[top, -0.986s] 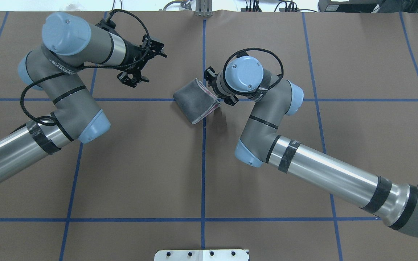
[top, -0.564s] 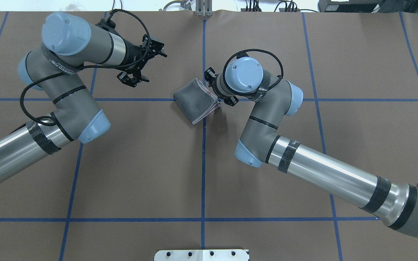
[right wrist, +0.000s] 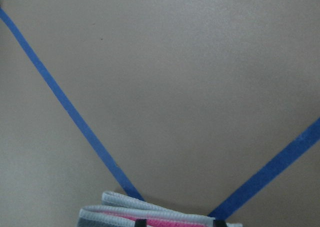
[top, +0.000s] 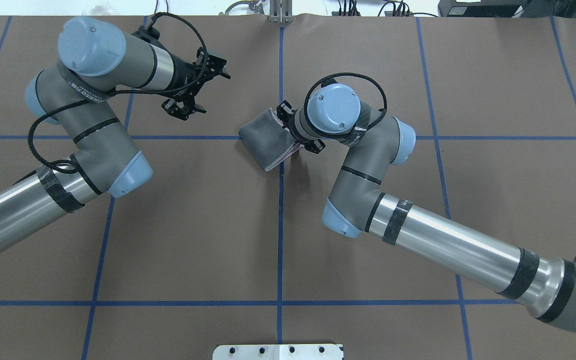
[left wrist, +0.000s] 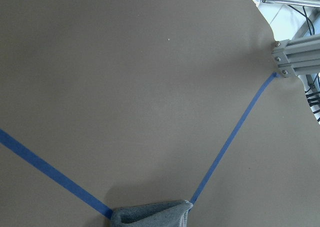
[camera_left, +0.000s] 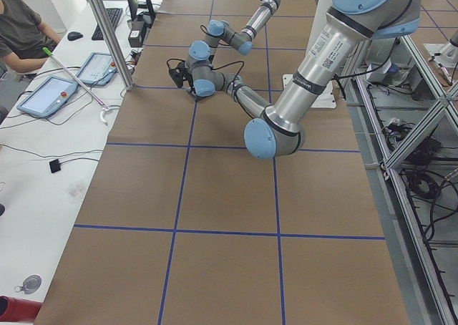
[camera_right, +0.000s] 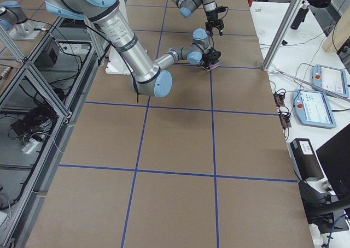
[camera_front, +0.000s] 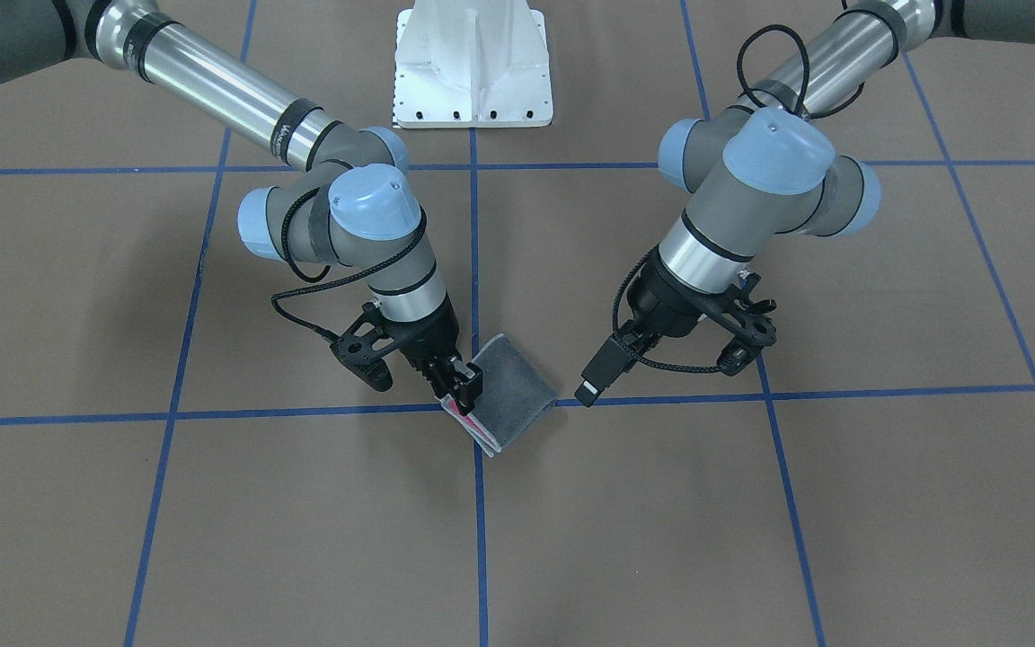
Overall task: Fold towel twice with both arms
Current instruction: 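Grasp the folded towel's edge nearest the right gripper and hold it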
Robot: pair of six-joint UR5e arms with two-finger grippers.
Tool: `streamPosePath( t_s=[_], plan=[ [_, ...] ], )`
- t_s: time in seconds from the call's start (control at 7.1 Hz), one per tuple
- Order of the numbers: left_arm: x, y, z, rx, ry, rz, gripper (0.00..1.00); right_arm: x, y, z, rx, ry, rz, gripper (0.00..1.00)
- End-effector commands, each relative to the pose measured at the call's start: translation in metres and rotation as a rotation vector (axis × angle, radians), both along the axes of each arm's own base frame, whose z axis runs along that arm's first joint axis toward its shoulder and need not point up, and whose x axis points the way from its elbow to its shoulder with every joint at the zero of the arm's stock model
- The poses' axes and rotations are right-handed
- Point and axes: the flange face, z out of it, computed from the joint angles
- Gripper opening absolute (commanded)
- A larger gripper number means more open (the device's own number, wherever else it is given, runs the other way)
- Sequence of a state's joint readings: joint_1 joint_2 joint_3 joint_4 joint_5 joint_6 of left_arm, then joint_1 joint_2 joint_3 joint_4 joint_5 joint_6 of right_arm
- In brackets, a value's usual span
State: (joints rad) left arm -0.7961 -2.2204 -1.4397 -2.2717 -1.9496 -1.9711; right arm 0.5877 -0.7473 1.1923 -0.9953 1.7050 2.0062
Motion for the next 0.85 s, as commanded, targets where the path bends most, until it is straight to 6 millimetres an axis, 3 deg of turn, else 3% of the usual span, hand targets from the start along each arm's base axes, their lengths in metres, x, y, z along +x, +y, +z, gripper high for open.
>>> streamPosePath(
  t_s=[0.0, 0.28, 0.7],
  plan=[
    [0.0001, -0.0001, -0.0004, 0.001, 0.001, 0.0, 1.0, -0.0036, 0.0036, 0.0028, -0.009, 0.014, -0.006, 0.39],
    [0.0014, 0.0001, -0.0019, 0.001, 0.003, 0.001, 1.0, -0.0034, 0.0037, 0.004, -0.01, 0.016, -0.006, 0.0],
    [0.0015, 0.0001, -0.002, -0.002, 0.004, 0.0, 1.0, -0.0006, 0.0026, 0.0022, -0.008, 0.012, -0.003, 0.0]
  ],
)
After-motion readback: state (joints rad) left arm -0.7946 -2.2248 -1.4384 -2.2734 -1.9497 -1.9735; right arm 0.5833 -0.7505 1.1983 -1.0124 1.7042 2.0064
